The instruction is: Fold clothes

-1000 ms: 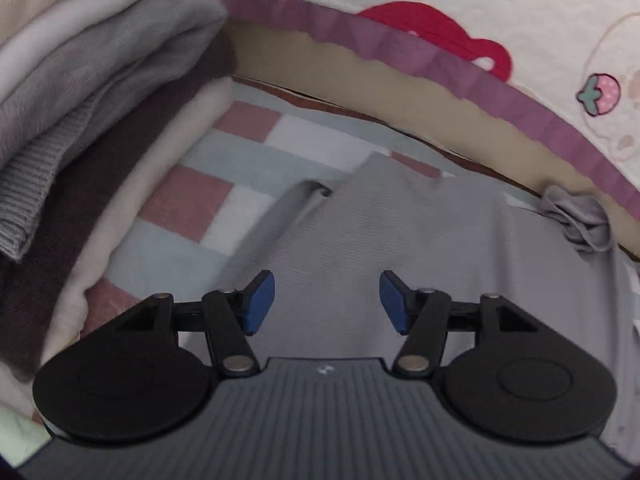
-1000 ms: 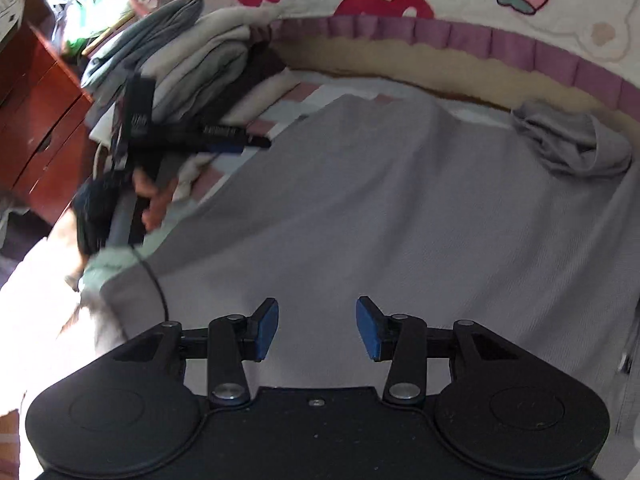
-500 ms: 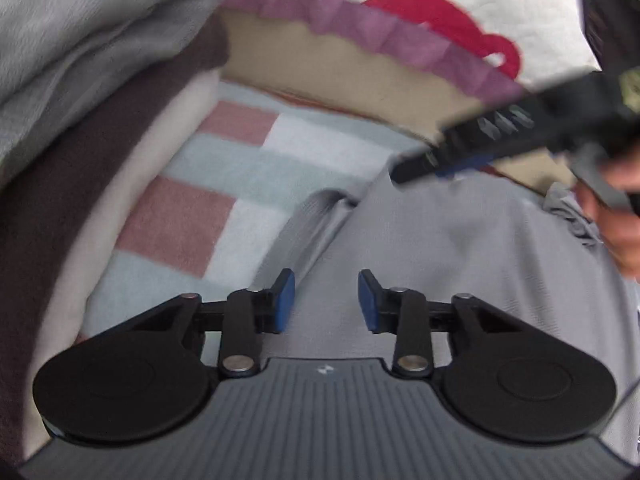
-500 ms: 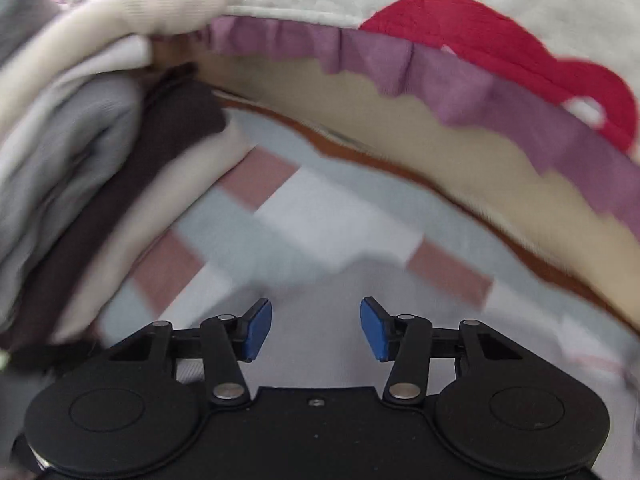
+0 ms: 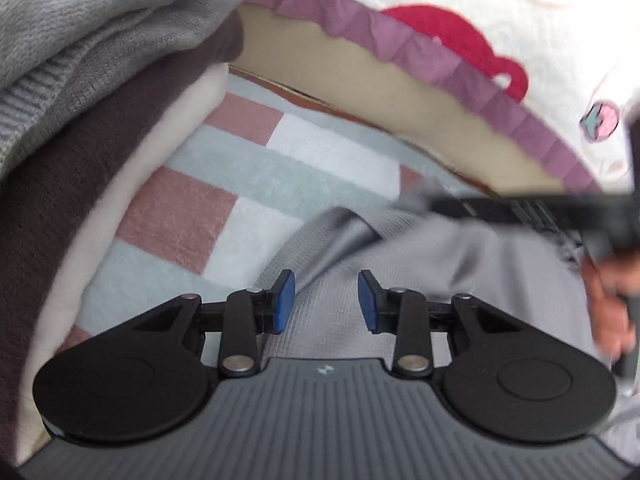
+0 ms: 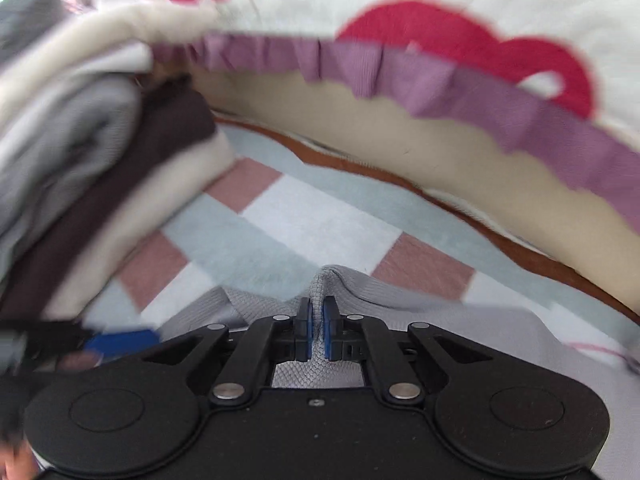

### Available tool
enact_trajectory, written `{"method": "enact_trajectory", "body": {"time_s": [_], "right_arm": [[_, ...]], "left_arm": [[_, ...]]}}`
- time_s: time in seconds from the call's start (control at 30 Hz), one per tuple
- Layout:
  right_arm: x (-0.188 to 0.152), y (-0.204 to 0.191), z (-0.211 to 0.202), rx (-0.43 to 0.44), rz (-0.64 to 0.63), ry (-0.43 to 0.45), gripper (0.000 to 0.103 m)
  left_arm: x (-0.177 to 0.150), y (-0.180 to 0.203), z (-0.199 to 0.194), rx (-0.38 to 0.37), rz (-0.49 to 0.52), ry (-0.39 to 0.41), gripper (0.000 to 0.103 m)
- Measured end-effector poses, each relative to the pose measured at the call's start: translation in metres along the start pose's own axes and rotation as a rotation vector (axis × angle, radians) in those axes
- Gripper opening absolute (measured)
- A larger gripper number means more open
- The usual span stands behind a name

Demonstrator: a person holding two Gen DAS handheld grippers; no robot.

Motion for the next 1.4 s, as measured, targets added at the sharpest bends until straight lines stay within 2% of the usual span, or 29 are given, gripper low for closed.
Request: {"method": "enact_trajectory", "body": {"time_s": [0.07, 0.27, 0.37, 0.47, 0.5, 0.53, 0.67, 0.8, 0.9, 1.0, 1.07, 1.1, 1.13, 1.17, 1.23, 1.3, 1.37, 1.4], "right_arm": [[-0.018, 0.000, -0.026, -0.010, -0.013, 0.054, 0.007], [-0.070, 0.004, -0.046, 0.001, -0.033, 0.002, 0.007], [-0.088, 0.008, -0.052, 0.016, -0.009, -0.017, 0.008], [-0.098, 0.010, -0.052, 0.066, 0.049, -0.047, 0.018], [-0.103, 0.008, -0.051, 0.083, 0.059, -0.064, 0.028], [-0.109, 0.007, -0.050, 0.101, 0.069, -0.080, 0.034], [-0.126, -0.004, -0.055, 0.159, 0.065, -0.119, 0.040], [-0.127, -0.011, -0.071, 0.076, 0.048, -0.031, 0.040], [-0.114, -0.004, -0.069, 0.127, 0.111, 0.041, 0.041], [-0.101, 0.002, -0.069, 0.177, 0.175, 0.113, 0.050], [-0.092, 0.007, -0.068, 0.210, 0.217, 0.161, 0.049], [-0.088, 0.009, -0.068, 0.226, 0.238, 0.185, 0.024], [-0.083, 0.012, -0.068, 0.243, 0.259, 0.210, 0.006], [-0.079, 0.014, -0.068, 0.260, 0.281, 0.234, 0.006], [-0.070, 0.019, -0.068, 0.293, 0.323, 0.282, 0.006], [-0.063, 0.024, -0.068, 0.316, 0.359, 0.324, 0.006], [-0.066, 0.029, -0.069, 0.260, 0.345, 0.314, 0.006], [-0.067, 0.031, -0.069, 0.233, 0.338, 0.310, 0.006]], "left_arm": [[0.000, 0.004, -0.002, -0.013, 0.006, 0.000, 0.033], [-0.007, 0.019, 0.006, -0.132, -0.039, -0.053, 0.036], [-0.014, 0.029, 0.011, -0.159, -0.047, -0.080, 0.038], [-0.018, 0.034, 0.015, -0.167, -0.057, -0.088, 0.042], [-0.019, 0.035, 0.016, -0.159, -0.055, -0.089, 0.042], [-0.020, 0.036, 0.017, -0.147, -0.050, -0.088, 0.042], [-0.021, 0.033, 0.017, -0.115, -0.042, -0.072, 0.042], [-0.023, 0.036, 0.017, -0.113, -0.019, -0.071, 0.042], [-0.026, 0.041, 0.021, -0.109, 0.003, -0.068, 0.042], [-0.026, 0.045, 0.023, -0.102, 0.000, -0.050, 0.047], [-0.026, 0.046, 0.024, -0.129, -0.010, -0.042, 0.046], [-0.026, 0.047, 0.025, -0.145, -0.007, -0.040, 0.028], [-0.025, 0.047, 0.023, -0.152, -0.003, -0.035, 0.002], [-0.020, 0.045, 0.017, -0.150, -0.010, -0.006, 0.000], [-0.006, 0.037, -0.004, -0.145, -0.048, 0.104, 0.000], [0.009, 0.017, -0.027, -0.156, -0.181, 0.200, 0.000], [0.013, -0.005, -0.038, -0.208, -0.319, 0.236, 0.000], [0.012, -0.011, -0.037, -0.231, -0.347, 0.217, 0.000]]}}
Point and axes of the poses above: each gripper's, at about its wrist camera, not at the fingertips, and z roughly the way its jaws point, y to its right, x to its top, the point moved 5 cm from there along z, roughly the way its jaws point, and after that the axes turned 1 degree about -z, right-handed, at the moved point
